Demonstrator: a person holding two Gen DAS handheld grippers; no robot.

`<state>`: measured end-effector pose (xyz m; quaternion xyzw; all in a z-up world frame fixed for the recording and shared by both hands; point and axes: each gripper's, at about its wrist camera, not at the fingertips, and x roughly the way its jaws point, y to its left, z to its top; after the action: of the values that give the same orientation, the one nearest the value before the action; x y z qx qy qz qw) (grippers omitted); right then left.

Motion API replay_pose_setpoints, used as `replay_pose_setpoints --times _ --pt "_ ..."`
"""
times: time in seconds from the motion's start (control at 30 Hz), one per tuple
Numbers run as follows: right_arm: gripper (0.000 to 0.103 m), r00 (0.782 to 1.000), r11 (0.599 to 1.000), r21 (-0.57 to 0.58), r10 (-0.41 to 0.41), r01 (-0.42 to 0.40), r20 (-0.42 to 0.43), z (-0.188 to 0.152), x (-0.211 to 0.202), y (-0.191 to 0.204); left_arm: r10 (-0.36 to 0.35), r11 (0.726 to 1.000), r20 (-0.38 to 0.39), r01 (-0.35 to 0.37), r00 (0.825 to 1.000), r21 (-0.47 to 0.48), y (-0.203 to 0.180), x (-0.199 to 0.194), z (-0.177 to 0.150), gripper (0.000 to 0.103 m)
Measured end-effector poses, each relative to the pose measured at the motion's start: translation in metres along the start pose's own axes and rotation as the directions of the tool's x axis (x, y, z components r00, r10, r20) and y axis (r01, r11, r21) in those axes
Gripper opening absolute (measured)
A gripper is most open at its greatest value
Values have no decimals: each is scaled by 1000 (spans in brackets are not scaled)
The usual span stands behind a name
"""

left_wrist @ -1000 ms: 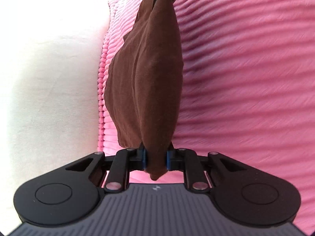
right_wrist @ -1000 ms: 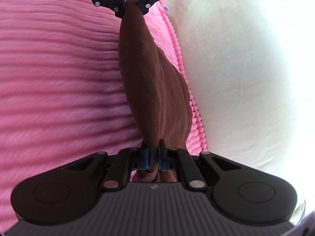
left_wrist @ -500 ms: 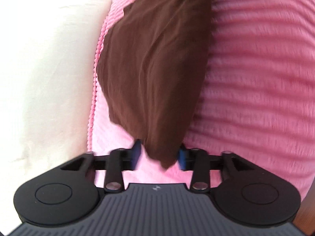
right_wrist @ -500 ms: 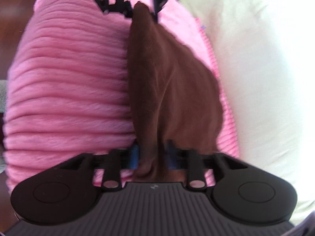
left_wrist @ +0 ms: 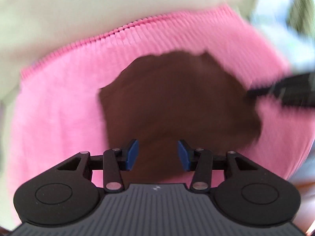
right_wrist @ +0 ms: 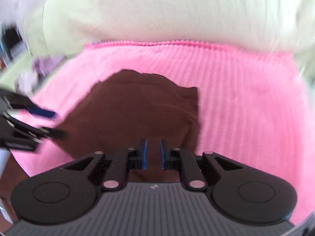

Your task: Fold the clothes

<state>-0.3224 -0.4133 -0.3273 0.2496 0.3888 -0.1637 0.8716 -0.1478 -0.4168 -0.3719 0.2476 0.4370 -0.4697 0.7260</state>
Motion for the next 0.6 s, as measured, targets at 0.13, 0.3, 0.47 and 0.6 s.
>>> replay_pose_setpoints --times 0.13,0.3,0.47,0.6 --pt "3 985 989 -16 -149 148 -87 -32 23 -30 91 996 -69 -91 993 4 8 30 -32 54" --pt "6 975 971 87 -220 222 -29 -30 -17 -63 122 992 -57 -119 991 39 5 7 -41 52" --pt "13 992 991 56 -123 124 -19 -18 4 -74 133 987 -12 -131 991 91 -10 12 -28 52" --pt "17 980 984 -28 -180 178 -89 -17 31 -76 180 977 -63 -170 982 130 -14 33 -33 53"
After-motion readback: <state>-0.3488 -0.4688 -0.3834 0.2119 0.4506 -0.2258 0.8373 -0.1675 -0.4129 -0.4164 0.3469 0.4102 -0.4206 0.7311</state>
